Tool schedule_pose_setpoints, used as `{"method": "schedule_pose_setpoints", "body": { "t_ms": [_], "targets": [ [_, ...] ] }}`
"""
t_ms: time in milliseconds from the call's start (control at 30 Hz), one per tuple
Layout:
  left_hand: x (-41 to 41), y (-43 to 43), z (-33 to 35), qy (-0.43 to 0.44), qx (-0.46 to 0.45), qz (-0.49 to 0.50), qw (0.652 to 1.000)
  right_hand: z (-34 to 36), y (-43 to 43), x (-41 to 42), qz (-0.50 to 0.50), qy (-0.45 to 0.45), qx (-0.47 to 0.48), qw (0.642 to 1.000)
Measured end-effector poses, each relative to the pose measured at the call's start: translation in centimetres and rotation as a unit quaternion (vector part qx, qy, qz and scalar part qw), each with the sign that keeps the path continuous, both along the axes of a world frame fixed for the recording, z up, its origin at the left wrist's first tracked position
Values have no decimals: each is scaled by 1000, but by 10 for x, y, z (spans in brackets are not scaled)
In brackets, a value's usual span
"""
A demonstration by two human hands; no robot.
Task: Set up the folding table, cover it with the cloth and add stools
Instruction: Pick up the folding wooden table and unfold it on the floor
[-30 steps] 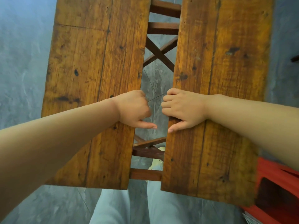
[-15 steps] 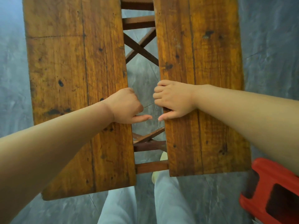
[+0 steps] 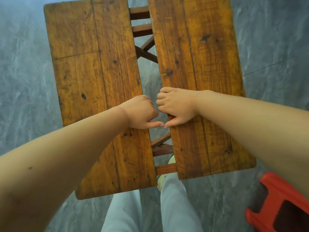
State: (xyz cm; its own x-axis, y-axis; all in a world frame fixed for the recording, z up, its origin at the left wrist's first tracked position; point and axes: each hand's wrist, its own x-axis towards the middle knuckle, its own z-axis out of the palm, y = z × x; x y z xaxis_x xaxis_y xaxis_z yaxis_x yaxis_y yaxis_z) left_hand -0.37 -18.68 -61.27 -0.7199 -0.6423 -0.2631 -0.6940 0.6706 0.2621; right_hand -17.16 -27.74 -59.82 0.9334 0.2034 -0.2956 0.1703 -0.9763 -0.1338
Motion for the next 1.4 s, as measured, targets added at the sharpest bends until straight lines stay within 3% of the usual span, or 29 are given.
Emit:
{"method": "schedule_pose_setpoints", "body": {
  "t_ms": [300, 567, 667, 1033, 1400],
  "targets": [
    [18, 8, 3, 10, 1, -69, 998, 8, 5, 2, 0, 25, -3, 1000],
    [9, 5, 2, -92, 15, -84, 992, 5, 17, 14, 8, 124, -81, 989],
    [5, 5, -5, -71, 16, -70, 995, -1, 19, 21, 14, 135, -90, 987],
    [24, 37, -5, -60, -11, 4, 998, 9, 22, 1, -44, 163, -36, 985],
    [31, 46, -16, -64, -44, 13, 997, -2, 25, -20, -80, 106, 15, 991]
  ]
}}
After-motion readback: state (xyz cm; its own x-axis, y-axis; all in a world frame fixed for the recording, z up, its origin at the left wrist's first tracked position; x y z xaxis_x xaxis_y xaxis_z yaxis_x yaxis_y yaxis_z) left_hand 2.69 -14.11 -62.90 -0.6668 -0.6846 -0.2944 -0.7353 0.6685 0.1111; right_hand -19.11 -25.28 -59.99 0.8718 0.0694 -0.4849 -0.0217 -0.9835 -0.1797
